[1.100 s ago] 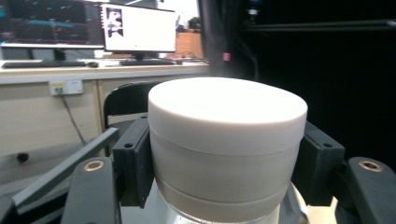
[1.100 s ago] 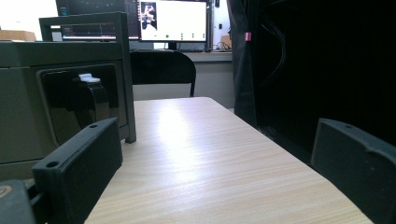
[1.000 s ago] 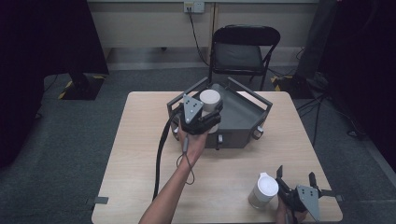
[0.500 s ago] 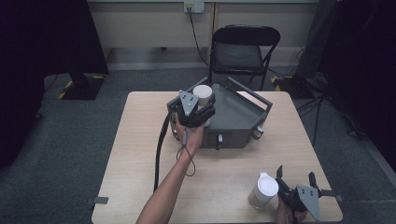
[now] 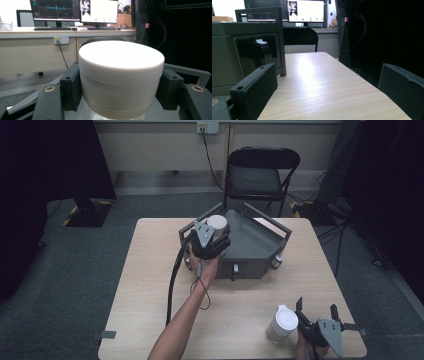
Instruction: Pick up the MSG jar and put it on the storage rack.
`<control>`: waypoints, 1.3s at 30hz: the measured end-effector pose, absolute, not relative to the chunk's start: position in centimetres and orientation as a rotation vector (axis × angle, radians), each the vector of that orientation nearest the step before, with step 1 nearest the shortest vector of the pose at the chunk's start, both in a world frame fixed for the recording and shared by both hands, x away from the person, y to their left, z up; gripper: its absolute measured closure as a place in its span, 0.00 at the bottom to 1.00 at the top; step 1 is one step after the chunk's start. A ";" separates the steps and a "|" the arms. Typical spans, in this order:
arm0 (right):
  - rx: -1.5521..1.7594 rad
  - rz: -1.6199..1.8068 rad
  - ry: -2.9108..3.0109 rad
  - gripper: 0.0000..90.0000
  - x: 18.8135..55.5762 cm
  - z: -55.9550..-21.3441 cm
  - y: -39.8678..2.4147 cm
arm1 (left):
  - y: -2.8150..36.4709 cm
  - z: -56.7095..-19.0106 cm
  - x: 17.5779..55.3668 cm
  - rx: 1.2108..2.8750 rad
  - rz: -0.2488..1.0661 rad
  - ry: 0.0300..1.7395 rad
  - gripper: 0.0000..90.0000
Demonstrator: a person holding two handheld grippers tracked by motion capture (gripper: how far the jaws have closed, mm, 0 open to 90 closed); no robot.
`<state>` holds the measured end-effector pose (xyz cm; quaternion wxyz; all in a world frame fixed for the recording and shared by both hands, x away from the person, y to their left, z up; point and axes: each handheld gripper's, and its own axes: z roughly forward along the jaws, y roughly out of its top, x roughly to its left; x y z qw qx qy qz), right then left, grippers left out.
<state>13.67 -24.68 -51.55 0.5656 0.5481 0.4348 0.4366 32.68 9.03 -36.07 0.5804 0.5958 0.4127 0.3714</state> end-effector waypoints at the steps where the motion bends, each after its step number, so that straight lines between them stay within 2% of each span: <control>1: 1.289 1.027 1.022 0.01 13.7 -51.6 -24.7 | 9.0 -36.1 32.7 1.393 0.871 0.964 0.38; 8: 1.289 1.027 1.022 0.01 13.7 -51.6 -24.7 | 8.5 -36.6 32.4 1.387 0.910 0.951 0.38; 27: 1.290 1.026 1.021 0.01 13.7 -51.6 -24.7 | 8.6 -35.8 32.5 1.392 0.875 0.993 0.37; 28: 1.290 1.026 1.021 0.01 13.7 -51.6 -24.7 | 8.5 -35.8 32.6 1.386 0.868 1.011 0.34; 30: 1.290 1.026 1.021 0.01 13.7 -51.6 -24.7 | 8.5 -35.8 32.7 1.381 0.859 1.032 0.16; 33: 1.290 1.026 1.021 0.01 13.7 -51.6 -24.7 | 8.2 -36.1 32.5 1.358 0.886 1.044 0.03; 39: 1.290 1.025 1.020 0.01 13.7 -51.6 -24.6 | 8.5 -35.9 32.5 1.341 0.878 1.049 0.00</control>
